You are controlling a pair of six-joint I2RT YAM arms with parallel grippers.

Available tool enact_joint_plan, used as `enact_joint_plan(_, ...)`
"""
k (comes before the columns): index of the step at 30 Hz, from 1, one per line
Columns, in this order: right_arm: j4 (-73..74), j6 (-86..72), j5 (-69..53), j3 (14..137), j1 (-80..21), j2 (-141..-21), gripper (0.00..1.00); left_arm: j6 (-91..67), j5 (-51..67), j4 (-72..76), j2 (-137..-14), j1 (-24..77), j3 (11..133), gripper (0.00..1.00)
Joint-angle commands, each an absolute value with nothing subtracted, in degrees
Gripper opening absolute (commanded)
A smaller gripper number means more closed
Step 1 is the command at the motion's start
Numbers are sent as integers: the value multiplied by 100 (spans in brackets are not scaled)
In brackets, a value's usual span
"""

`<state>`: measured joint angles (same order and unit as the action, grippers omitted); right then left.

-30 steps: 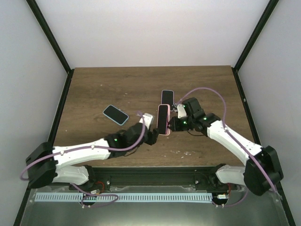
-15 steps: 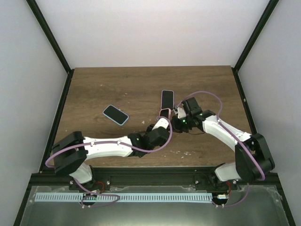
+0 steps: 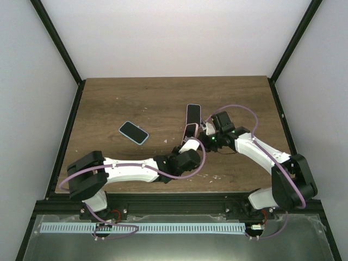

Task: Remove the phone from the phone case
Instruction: Remove the phone case from the phone.

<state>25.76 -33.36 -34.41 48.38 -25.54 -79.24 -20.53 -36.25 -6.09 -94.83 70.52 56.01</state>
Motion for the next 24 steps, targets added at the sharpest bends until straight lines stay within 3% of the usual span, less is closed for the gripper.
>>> enact_joint_plan(1, 2417, -3331, -3876, 4940, -2468, -7891, 1, -1546, -4282, -953, -9633, 7127, 5674, 22)
enact_joint_plan(7, 2446, -3296, -3703, 4946, -2444, -7818, 1, -1466, -4554, -870, -9457, 7181, 5683, 1)
enact_joint_plan(24, 2529, -2391, -1597, 4840, -2443, -7201, 1, -2198, -4340, -703, -8608, 7059, 5298, 0)
